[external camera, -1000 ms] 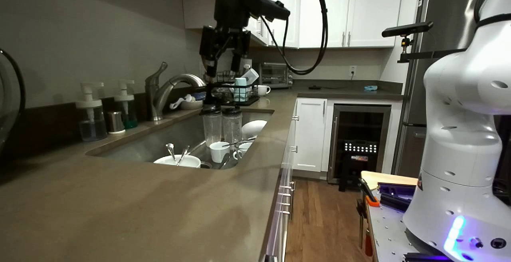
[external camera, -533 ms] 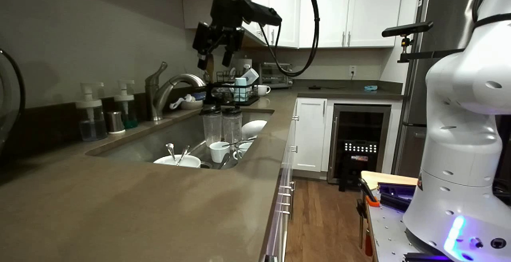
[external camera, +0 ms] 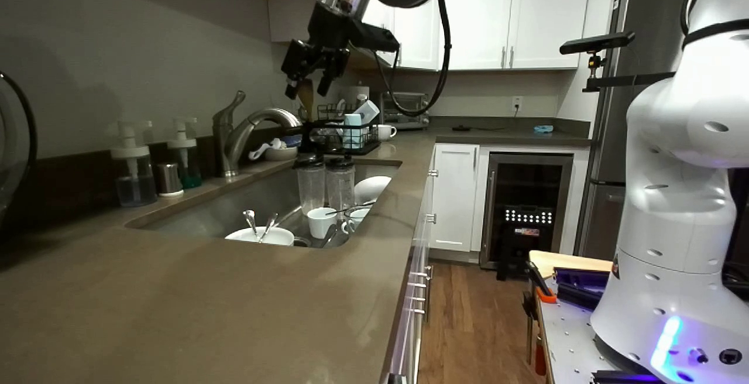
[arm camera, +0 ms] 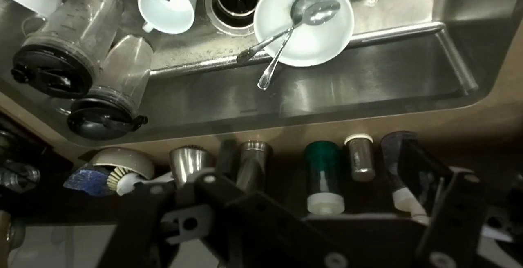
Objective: Open the tap
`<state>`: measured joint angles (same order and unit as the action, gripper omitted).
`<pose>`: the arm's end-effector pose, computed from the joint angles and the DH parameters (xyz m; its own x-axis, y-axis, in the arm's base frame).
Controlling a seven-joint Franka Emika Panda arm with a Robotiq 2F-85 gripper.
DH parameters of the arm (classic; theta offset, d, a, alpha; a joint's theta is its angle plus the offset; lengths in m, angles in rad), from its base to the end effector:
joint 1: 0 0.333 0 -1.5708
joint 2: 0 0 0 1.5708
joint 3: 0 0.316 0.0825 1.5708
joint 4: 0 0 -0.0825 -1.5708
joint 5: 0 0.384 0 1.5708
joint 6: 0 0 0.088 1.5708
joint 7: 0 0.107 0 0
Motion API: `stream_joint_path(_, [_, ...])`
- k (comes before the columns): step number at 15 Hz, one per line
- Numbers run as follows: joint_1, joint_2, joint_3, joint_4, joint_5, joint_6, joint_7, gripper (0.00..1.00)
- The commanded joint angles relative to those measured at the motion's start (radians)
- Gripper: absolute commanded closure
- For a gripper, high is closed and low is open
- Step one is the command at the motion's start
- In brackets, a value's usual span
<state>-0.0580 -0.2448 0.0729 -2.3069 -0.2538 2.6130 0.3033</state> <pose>0.5116 0.0151 0.5050 0.8373 -0.0619 0.5432 -0.1249 -0.9890 0.0797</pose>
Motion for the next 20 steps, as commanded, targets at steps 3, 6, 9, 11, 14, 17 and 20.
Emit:
stream_joint_path(3, [-0.024, 0.115, -0.027, 0.144, -0.037, 0.076, -0.078, 0.00])
stream_joint_path(6, [-0.021, 0.180, -0.046, 0.221, -0.037, 0.107, -0.112, 0.00])
stream_joint_path(9, [-0.014, 0.240, -0.069, 0.278, -0.022, 0.144, -0.150, 0.00])
stream_joint_path(11, [-0.012, 0.279, -0.085, 0.310, -0.009, 0.172, -0.173, 0.00])
stream_joint_path(14, [-0.011, 0.332, -0.105, 0.349, 0.023, 0.217, -0.211, 0.00])
stream_joint_path(17, [-0.013, 0.380, -0.113, 0.381, 0.069, 0.261, -0.253, 0.00])
stream_joint_path(20, [-0.015, 0.420, -0.111, 0.408, 0.121, 0.282, -0.286, 0.00])
